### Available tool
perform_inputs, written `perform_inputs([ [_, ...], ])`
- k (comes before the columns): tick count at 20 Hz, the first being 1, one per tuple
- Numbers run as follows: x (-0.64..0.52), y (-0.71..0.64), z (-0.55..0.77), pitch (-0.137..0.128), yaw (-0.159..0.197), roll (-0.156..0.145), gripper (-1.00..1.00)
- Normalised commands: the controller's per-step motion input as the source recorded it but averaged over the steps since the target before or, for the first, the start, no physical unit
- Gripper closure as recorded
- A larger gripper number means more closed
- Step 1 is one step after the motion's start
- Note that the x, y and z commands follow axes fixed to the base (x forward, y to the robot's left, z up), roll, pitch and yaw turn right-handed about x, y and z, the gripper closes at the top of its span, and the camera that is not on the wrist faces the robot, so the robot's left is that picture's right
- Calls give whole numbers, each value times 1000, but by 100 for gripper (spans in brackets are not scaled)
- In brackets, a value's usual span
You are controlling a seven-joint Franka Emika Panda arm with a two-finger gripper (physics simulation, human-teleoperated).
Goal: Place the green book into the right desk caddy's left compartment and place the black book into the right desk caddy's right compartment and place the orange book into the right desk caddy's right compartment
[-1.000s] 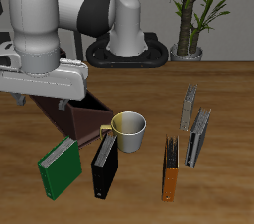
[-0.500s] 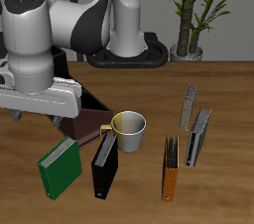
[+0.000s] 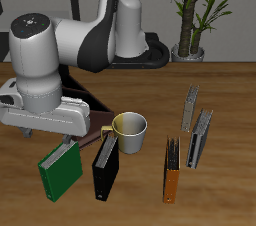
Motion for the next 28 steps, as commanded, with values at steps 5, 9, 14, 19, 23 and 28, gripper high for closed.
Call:
perform_inputs([
  [5, 120, 81, -288, 16, -25, -3, -100],
  [9, 100, -28, -256, 13, -36, -6, -100],
  [14, 97, -58, -325, 34, -37, -12, 100],
  [19, 64, -45, -259, 19, 21, -68, 100],
  [23, -88, 17, -10, 4, -27, -9, 100],
  [28, -224, -16, 404, -41, -37, -34, 100],
])
